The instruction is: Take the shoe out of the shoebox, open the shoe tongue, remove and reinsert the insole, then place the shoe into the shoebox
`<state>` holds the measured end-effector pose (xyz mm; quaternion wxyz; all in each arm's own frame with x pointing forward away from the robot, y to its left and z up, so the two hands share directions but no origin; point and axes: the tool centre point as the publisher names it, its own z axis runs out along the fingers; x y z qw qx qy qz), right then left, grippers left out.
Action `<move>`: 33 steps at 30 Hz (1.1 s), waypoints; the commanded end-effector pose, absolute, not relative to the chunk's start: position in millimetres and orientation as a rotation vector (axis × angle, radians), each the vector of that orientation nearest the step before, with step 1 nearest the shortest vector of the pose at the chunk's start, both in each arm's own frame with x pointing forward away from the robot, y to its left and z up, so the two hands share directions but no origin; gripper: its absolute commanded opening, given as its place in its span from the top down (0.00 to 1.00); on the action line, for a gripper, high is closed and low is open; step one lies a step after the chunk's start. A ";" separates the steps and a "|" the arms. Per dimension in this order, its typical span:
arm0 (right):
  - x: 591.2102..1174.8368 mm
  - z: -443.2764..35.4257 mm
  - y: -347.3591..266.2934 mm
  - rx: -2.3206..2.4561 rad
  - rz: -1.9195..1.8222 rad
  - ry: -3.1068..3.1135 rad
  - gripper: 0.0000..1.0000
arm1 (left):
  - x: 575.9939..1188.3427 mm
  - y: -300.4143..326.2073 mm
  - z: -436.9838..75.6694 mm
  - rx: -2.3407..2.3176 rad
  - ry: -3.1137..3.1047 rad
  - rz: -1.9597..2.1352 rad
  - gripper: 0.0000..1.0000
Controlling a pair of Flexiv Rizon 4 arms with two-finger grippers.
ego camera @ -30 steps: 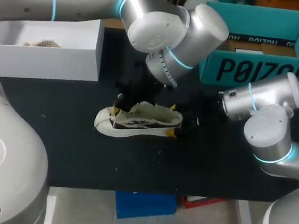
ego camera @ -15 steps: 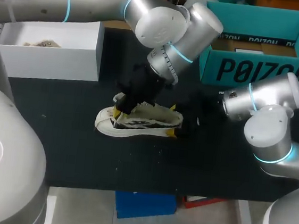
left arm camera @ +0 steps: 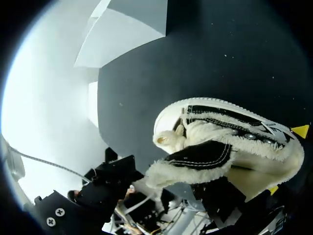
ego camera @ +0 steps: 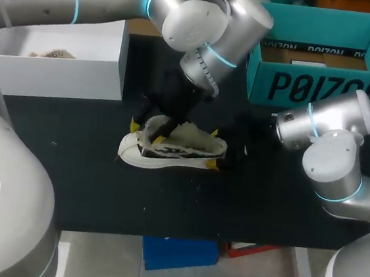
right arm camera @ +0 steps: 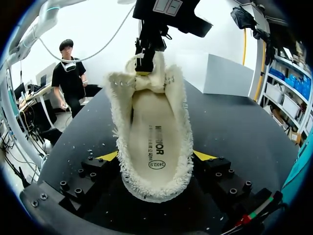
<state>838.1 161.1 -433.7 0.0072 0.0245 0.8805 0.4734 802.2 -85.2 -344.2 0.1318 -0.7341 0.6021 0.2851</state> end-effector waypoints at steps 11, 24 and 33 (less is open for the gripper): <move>839.4 -434.6 161.0 0.079 1.477 2.756 1.00 | 807.7 -91.7 -266.8 -1.848 2.189 0.262 0.00; 839.4 -434.6 161.0 0.079 1.477 2.756 1.00 | 799.9 -128.1 -255.5 -0.397 3.261 -0.045 1.00; 839.4 -434.6 161.0 0.079 1.477 2.756 1.00 | 801.8 -133.5 -260.5 -0.148 3.446 -0.129 1.00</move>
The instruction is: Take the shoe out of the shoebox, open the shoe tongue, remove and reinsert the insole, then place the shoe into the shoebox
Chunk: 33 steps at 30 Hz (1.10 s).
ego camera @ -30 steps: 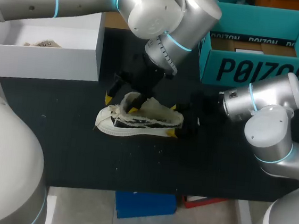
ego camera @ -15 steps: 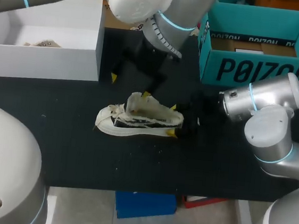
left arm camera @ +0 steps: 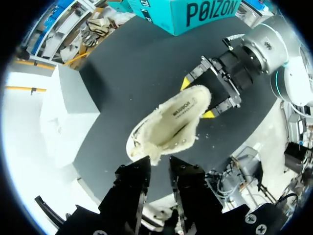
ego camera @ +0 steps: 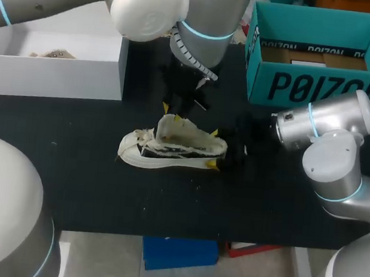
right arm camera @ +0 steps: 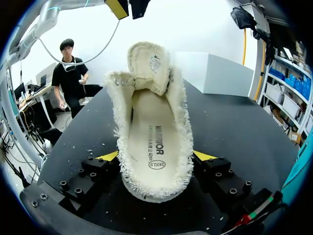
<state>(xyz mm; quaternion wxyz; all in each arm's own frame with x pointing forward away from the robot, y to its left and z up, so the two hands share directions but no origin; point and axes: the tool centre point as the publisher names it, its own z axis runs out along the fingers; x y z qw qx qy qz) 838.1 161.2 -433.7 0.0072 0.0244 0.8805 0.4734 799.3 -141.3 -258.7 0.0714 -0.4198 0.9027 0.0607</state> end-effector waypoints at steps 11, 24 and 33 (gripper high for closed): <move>839.4 -434.6 161.0 0.079 1.477 2.756 1.00 | 802.6 -135.0 -264.8 -0.104 3.439 -0.144 1.00; 839.4 -434.6 161.0 0.079 1.477 2.756 1.00 | 809.5 -143.1 -277.7 0.189 3.419 -0.341 1.00; 839.4 -434.6 161.0 0.079 1.477 2.756 1.00 | 809.5 -143.1 -277.7 0.189 3.419 -0.341 1.00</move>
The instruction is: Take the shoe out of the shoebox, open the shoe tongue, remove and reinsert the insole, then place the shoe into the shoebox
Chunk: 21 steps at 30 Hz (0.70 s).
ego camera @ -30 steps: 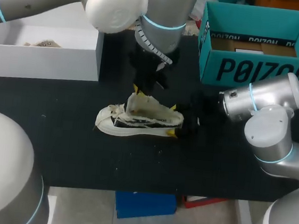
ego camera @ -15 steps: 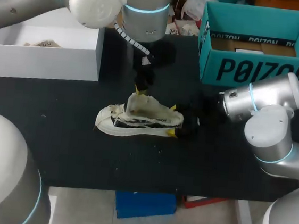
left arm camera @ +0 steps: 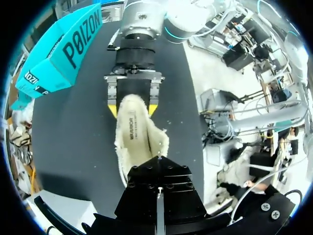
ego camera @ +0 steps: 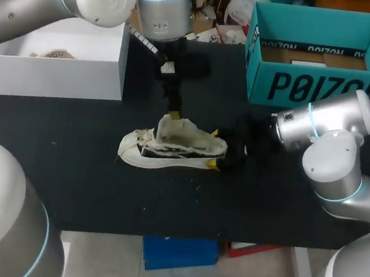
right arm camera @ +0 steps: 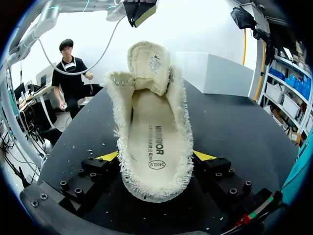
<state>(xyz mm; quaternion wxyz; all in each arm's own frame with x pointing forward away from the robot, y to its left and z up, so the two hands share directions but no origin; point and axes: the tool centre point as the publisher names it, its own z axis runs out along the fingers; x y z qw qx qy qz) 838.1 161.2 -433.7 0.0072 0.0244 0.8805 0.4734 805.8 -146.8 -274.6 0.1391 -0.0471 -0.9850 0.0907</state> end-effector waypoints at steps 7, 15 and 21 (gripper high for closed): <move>839.4 -434.6 161.0 0.079 1.477 2.756 1.00 | 815.5 -146.4 -302.9 -0.018 -2.837 0.223 1.00; 839.4 -434.6 161.0 0.079 1.477 2.756 1.00 | 815.5 -156.2 -325.7 0.019 -2.844 0.200 1.00; 839.4 -434.6 161.0 0.079 1.477 2.756 1.00 | 818.5 -160.7 -348.9 0.017 -2.844 0.186 1.00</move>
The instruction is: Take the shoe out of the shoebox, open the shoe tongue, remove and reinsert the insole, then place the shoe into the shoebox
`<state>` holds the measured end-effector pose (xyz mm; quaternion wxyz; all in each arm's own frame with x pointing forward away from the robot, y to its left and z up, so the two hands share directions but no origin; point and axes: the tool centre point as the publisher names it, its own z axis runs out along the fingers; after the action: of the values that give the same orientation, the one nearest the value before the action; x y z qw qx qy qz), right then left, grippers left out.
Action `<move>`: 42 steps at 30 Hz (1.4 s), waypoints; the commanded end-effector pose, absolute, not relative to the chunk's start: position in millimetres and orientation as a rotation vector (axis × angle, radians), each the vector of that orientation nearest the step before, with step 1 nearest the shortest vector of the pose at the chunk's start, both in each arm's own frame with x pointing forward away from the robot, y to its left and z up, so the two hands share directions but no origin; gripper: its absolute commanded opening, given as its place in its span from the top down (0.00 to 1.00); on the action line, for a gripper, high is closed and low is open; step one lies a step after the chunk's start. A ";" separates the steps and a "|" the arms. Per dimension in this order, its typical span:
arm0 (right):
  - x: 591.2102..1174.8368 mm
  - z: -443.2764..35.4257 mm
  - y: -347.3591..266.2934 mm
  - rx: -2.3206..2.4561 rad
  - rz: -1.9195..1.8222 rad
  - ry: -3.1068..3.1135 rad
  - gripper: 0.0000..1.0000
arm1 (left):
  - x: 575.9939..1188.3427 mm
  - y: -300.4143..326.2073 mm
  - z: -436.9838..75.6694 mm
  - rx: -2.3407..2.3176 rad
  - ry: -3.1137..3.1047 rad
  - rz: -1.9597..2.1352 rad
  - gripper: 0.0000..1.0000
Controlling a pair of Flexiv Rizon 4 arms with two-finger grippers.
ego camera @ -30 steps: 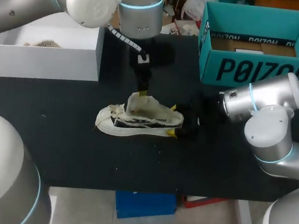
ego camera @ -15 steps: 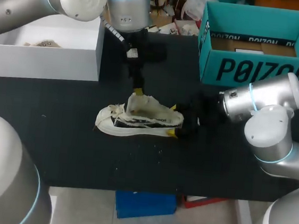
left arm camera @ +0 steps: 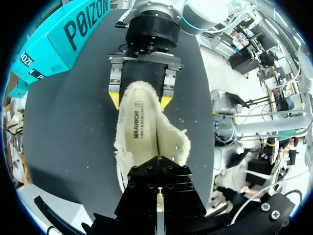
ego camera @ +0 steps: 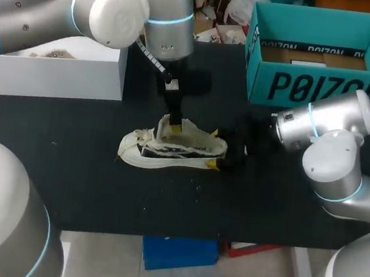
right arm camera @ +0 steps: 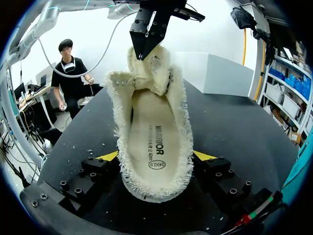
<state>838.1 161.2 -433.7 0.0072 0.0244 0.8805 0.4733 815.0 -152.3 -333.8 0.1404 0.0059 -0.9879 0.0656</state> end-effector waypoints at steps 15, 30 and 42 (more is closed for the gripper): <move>839.4 -434.6 161.0 0.079 1.477 2.756 1.00 | 814.1 -171.3 -377.2 0.012 -2.831 0.155 1.00; 839.4 -434.6 161.0 0.079 1.477 2.756 1.00 | 798.9 -178.9 -405.3 0.021 -2.794 0.170 1.00; 839.4 -434.6 161.0 0.079 1.477 2.756 1.00 | 792.4 -178.0 -416.0 0.041 -2.783 0.164 0.91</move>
<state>837.8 161.3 -433.8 0.0071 0.0241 0.8805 0.4733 795.5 -178.0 -409.4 0.1765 0.0139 -0.9825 0.0578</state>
